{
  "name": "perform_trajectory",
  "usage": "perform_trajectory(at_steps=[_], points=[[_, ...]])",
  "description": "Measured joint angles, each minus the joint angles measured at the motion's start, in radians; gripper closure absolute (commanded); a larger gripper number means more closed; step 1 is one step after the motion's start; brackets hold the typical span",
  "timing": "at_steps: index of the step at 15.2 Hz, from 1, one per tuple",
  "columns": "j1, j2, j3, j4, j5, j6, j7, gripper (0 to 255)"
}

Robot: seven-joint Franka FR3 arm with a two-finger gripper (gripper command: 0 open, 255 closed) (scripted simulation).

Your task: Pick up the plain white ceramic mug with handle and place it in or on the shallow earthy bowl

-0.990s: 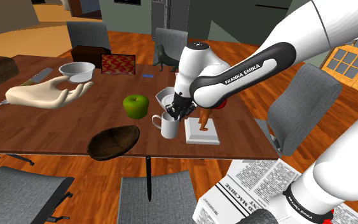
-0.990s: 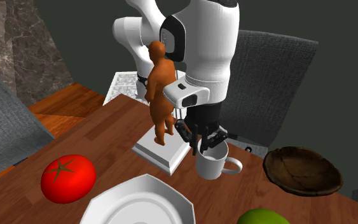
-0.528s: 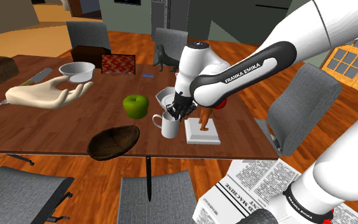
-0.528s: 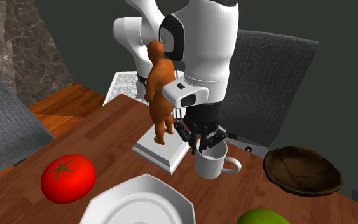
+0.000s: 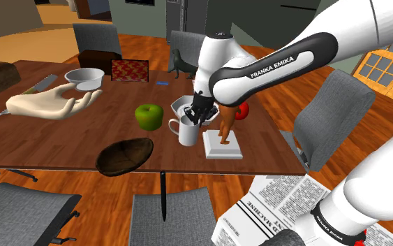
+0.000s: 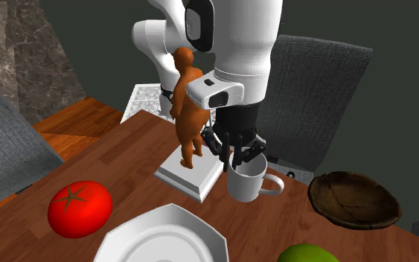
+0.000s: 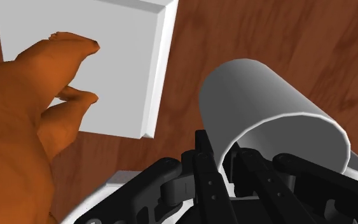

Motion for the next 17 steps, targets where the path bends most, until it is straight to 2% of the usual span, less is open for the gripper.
perform_trajectory(at_steps=[17], points=[[0.006,-0.106,-0.019,0.135,0.069,-0.229,-0.065,255]])
